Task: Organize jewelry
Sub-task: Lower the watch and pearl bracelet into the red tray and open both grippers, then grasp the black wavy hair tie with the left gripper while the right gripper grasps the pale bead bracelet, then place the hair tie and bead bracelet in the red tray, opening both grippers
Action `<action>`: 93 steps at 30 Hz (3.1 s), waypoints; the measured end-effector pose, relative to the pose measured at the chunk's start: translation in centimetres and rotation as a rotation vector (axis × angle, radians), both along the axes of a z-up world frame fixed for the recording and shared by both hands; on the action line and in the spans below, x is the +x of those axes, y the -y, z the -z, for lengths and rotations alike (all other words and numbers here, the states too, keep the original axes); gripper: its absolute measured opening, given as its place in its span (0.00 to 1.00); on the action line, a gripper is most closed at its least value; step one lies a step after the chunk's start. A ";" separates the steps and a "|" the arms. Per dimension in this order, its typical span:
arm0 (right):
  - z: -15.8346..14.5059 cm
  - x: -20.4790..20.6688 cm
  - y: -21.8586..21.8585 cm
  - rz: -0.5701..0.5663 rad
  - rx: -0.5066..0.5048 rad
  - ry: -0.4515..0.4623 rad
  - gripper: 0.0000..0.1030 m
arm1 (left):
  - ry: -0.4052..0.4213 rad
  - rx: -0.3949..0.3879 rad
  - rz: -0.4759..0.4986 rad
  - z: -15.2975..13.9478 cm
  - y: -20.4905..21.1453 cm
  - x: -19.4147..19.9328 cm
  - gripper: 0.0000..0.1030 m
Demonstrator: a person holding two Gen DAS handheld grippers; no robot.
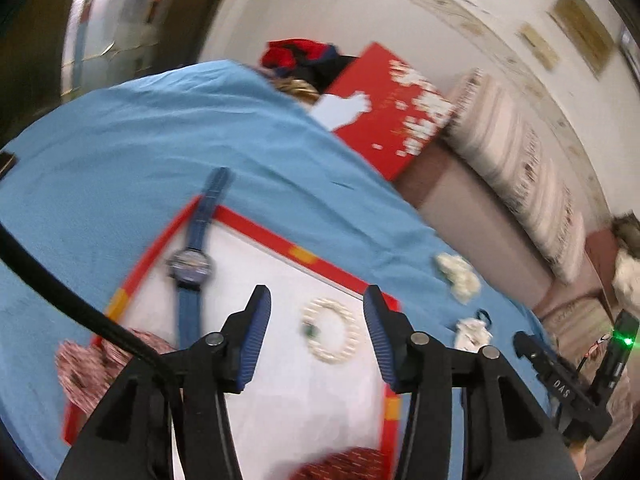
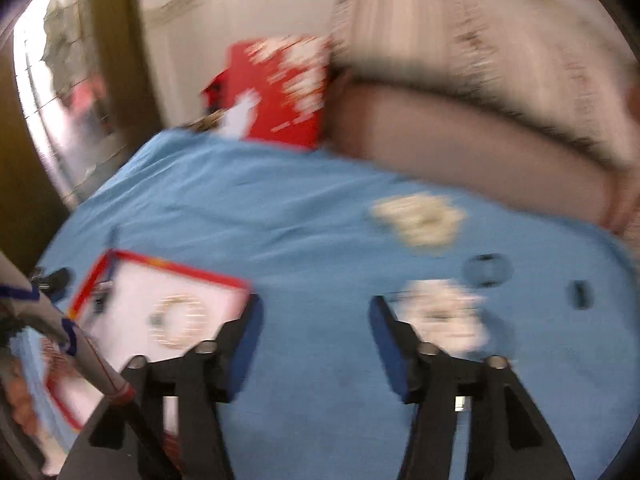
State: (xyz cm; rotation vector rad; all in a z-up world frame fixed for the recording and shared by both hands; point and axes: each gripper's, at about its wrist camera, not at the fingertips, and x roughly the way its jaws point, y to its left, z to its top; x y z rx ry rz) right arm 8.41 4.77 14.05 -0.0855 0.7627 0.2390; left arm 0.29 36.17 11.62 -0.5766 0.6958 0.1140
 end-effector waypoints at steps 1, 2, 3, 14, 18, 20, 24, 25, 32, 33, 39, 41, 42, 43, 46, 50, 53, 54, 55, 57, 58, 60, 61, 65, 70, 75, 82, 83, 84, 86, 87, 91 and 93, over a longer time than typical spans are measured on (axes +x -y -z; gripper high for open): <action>0.3 -0.2 2.2 0.031 -0.017 -0.002 0.80 | 0.008 0.009 0.024 -0.4 1.3 0.0 0.49; 0.6 -0.2 3.7 0.051 -0.028 -0.015 0.80 | 0.011 0.015 0.045 -0.6 2.5 0.2 0.49; 1.5 -0.2 6.2 0.092 -0.047 -0.049 0.80 | 0.013 0.019 0.067 -0.9 3.6 0.3 0.50; 8.8 -1.6 16.6 0.182 0.112 -0.225 0.61 | -0.099 0.016 0.317 3.3 16.8 4.4 0.54; 11.2 -0.6 16.5 0.151 0.130 -0.229 0.61 | -0.142 0.023 0.395 5.6 20.0 5.7 0.53; 12.2 -0.1 16.7 0.148 0.140 -0.224 0.61 | -0.153 0.057 0.448 6.5 21.8 6.3 0.53; 13.4 1.8 16.9 0.146 0.161 -0.229 0.59 | -0.166 0.056 0.542 8.3 25.2 8.2 0.47; 13.4 2.1 16.7 0.144 0.153 -0.222 0.56 | -0.162 0.054 0.556 8.7 25.8 8.7 0.47; 13.7 2.4 16.2 0.133 0.077 -0.210 0.18 | -0.179 0.095 0.605 11.7 29.9 10.8 0.35; 13.6 2.4 16.4 0.139 0.084 -0.216 0.15 | -0.172 0.115 0.612 11.6 30.3 10.8 0.35; 12.7 1.9 17.0 0.162 0.122 -0.226 0.06 | -0.186 0.169 0.602 11.5 31.6 10.2 0.07; 12.0 1.5 17.2 0.164 0.134 -0.209 0.06 | -0.174 0.146 0.586 10.7 31.1 10.0 0.07; 11.6 1.3 17.3 0.163 0.136 -0.197 0.06 | -0.164 0.139 0.581 10.2 30.9 9.9 0.07; 10.9 0.9 17.5 0.163 0.138 -0.177 0.06 | -0.146 0.131 0.578 9.4 30.7 9.7 0.07; 9.7 0.0 17.8 0.160 0.152 -0.139 0.06 | -0.093 0.118 0.566 7.1 29.6 9.0 0.07; 8.4 -1.0 17.8 0.154 0.171 -0.095 0.06 | -0.038 0.116 0.531 4.5 27.5 7.6 0.07; 7.7 -1.6 17.4 0.140 0.179 -0.068 0.06 | -0.019 0.136 0.494 3.3 25.6 6.8 0.07; 7.4 -1.9 17.1 0.132 0.177 -0.057 0.06 | -0.019 0.141 0.481 3.1 24.9 6.5 0.07; 7.2 -2.2 16.7 0.124 0.172 -0.049 0.06 | -0.019 0.143 0.467 2.9 24.0 6.1 0.07; 6.7 -2.7 16.0 0.107 0.178 -0.043 0.06 | -0.022 0.139 0.436 2.5 22.4 5.8 0.07; 6.4 -3.1 15.6 0.097 0.187 -0.041 0.06 | -0.024 0.135 0.423 2.4 21.6 5.6 0.07; 5.8 -3.6 14.6 0.082 0.191 -0.031 0.06 | -0.023 0.129 0.383 2.0 19.4 5.0 0.07; 5.5 -3.9 14.1 0.073 0.191 -0.029 0.06 | -0.020 0.130 0.362 1.7 18.3 4.7 0.07; 4.4 -4.7 11.2 0.017 0.216 -0.040 0.06 | -0.028 0.129 0.301 1.2 14.7 3.7 0.07; 2.6 -5.4 5.3 -0.095 0.250 -0.058 0.06 | -0.058 0.139 0.213 1.2 9.6 2.0 0.07; 0.8 -6.1 -1.5 -0.234 0.290 -0.093 0.06 | -0.123 0.134 0.138 2.5 5.2 0.9 0.07; 1.8 -6.0 -11.2 -0.387 0.365 -0.235 0.07 | -0.260 0.111 0.055 5.1 0.8 1.0 0.07; 2.4 -5.8 -12.0 -0.394 0.368 -0.256 0.07 | -0.271 0.114 0.050 5.3 0.6 1.0 0.07; 3.1 -5.7 -13.0 -0.399 0.368 -0.280 0.07 | -0.294 0.123 0.045 5.6 0.3 1.0 0.07; 4.3 -5.4 -14.2 -0.396 0.356 -0.310 0.07 | -0.323 0.140 0.032 6.1 0.1 1.0 0.07; 5.0 -5.2 -14.7 -0.390 0.346 -0.322 0.07 | -0.334 0.144 0.027 6.3 -0.1 1.0 0.07; 7.0 -4.4 -15.0 -0.350 0.315 -0.359 0.07 | -0.346 0.126 0.023 6.6 -0.6 1.0 0.08; 7.6 -3.9 -14.8 -0.332 0.293 -0.364 0.07 | -0.351 0.130 0.016 6.7 -0.7 1.0 0.08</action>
